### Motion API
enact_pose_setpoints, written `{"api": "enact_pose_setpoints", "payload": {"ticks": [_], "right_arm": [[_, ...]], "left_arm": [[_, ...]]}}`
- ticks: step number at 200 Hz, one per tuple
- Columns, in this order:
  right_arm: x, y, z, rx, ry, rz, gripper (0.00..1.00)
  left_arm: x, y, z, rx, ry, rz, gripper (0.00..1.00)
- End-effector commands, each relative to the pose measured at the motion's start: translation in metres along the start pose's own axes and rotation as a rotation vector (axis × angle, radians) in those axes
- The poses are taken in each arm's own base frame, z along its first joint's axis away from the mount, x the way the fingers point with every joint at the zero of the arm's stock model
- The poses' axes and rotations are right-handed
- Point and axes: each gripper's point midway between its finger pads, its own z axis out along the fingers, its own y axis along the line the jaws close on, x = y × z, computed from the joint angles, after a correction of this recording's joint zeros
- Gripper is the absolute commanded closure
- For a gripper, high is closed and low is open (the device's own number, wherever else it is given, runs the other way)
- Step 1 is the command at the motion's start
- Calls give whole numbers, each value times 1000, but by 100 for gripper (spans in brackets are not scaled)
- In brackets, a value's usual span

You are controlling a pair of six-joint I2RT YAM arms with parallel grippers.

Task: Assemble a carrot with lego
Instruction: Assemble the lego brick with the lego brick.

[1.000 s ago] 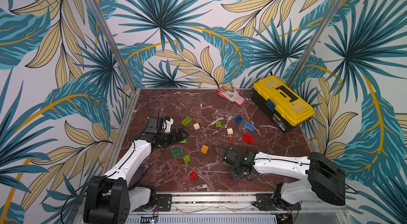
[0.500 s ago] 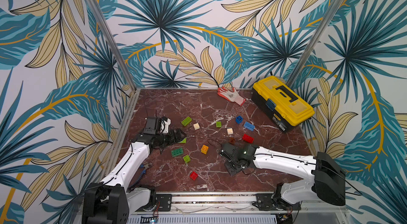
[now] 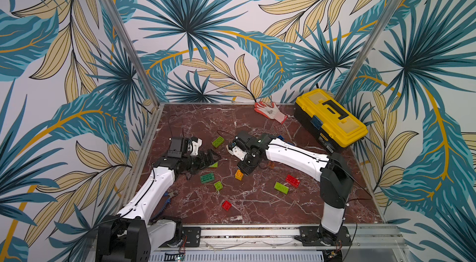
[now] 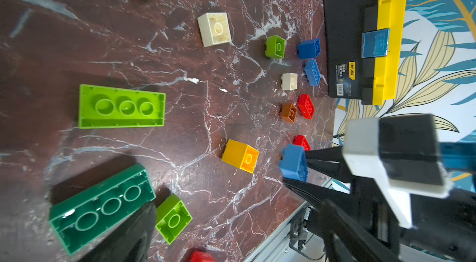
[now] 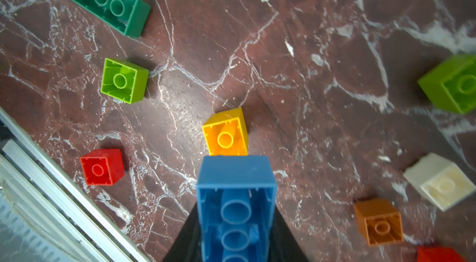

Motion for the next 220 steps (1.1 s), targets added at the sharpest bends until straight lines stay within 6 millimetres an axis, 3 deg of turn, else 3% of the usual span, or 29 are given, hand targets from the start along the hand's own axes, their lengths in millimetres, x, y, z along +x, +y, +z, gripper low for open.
{"api": "enact_pose_setpoints", "payload": {"ticks": [1, 45, 92, 220], "right_arm": [[9, 13, 7, -91, 76, -99, 74], [4, 14, 19, -107, 101, -125, 74], [8, 8, 26, -82, 133, -165, 74], [-3, 3, 45, -60, 145, -207, 73]], "left_arm": [[5, 0, 5, 41, 29, -63, 1], [6, 18, 13, 10, 44, -101, 1], [7, 18, 10, 34, 39, -86, 1], [11, 17, 14, 55, 70, -87, 1]]}}
